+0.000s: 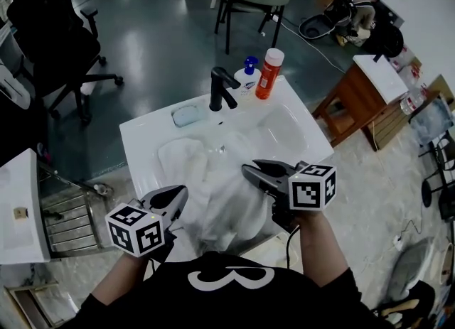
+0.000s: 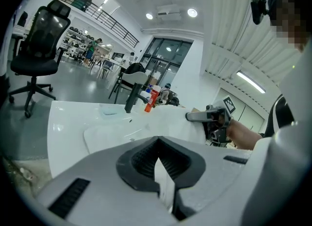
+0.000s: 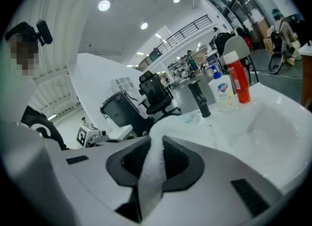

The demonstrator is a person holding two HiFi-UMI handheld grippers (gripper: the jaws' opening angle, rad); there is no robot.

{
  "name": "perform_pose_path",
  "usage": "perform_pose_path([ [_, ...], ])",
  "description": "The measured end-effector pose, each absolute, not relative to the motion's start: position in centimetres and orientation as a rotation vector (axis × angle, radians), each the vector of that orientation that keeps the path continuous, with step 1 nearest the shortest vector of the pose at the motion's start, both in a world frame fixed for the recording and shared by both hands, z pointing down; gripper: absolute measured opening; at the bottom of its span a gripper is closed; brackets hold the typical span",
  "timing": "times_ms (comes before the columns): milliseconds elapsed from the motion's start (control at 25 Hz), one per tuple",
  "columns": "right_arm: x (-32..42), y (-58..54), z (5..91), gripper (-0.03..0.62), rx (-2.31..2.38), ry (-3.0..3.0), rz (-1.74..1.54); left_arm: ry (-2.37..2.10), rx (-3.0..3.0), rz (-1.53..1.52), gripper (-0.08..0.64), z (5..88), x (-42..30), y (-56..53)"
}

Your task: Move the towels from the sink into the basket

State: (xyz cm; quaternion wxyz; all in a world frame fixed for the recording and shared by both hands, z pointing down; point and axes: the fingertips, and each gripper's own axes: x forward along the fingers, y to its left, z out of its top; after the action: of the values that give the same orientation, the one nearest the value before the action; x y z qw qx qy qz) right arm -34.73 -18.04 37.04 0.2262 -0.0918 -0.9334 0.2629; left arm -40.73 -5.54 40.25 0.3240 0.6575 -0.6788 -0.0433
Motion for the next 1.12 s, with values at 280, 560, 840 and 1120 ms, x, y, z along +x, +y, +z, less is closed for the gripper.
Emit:
perform_pose_path([
  [280, -32.0, -18.6, 30.7, 0.066, -0.232, -2.77, 0.722, -1.786, 1.746, -0.1, 0.005, 38.9, -38.7, -5.7],
  [560, -27.8, -19.3, 25.7, 0.066, -0.162, -2.938, 0.721, -1.817, 1.763, -0.114, 0.005, 36.9, -36.2, -4.9],
  [840, -22.7, -19.6, 21.1, 0.066, -0.076, -3.063, 0.679, -1.831, 1.779, -0.126, 0.005, 35.0, -32.2, -3.6],
  [1120, -16.5, -19.0, 17.5, 0.066, 0.02, -3.163, 0.616, -1.822, 1.824, -0.124, 0.005, 33.4, -28.3, -2.9],
])
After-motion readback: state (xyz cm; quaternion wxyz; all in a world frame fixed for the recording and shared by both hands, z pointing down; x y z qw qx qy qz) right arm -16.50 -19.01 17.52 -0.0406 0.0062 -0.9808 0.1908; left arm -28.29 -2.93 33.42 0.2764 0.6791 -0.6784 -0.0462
